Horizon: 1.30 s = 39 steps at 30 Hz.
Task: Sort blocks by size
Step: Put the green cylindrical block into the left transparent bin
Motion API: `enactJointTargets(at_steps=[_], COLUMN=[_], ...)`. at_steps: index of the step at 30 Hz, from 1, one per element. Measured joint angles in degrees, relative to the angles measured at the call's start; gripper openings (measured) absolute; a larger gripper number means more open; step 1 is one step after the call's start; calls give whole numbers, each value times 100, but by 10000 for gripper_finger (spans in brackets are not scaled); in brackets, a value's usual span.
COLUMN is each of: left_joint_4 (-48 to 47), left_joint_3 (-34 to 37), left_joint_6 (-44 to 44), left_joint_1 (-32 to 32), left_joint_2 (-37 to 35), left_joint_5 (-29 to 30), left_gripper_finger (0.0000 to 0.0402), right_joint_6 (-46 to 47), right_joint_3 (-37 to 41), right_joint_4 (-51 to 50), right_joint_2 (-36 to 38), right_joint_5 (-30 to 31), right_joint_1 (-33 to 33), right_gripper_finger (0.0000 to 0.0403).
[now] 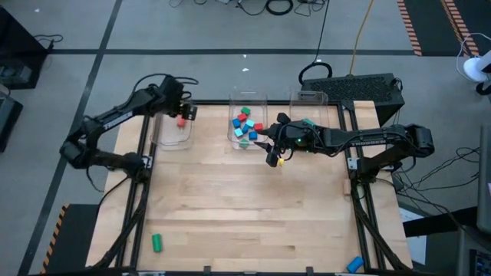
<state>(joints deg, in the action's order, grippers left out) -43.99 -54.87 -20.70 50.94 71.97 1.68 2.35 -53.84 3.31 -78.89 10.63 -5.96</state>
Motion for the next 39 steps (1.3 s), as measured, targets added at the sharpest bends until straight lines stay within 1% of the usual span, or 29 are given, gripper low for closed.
enactJointTargets(at_steps=[6,12,15,25,32,39], left_joint_4=[-299,-347,-326,-131,-142,-165], left_joint_3=[-1,-2,-2,-2,-2,-2], left_joint_6=[-292,-613,-744,-627,-601,-947], left_joint_1=[-874,-1690,-2034,-2991,-3904,-4868], left_joint_2=[-473,-715,-735,-733,-735,-735], left_joint_5=[19,124,208,169,156,154], left_gripper_finger=[211,211,211,212,212,212], right_joint_6=[0,0,0,-6,-87,-2], right_joint_3=[0,0,0,0,0,0], right_joint_4=[-51,-63,-60,-63,-150,-195], right_joint_2=[0,0,0,0,0,0], right_joint_5=[0,3,4,9,11,11], right_joint_1=[0,-1,-4,-7,-83,-133], right_gripper_finger=[169,169,169,169,169,169])
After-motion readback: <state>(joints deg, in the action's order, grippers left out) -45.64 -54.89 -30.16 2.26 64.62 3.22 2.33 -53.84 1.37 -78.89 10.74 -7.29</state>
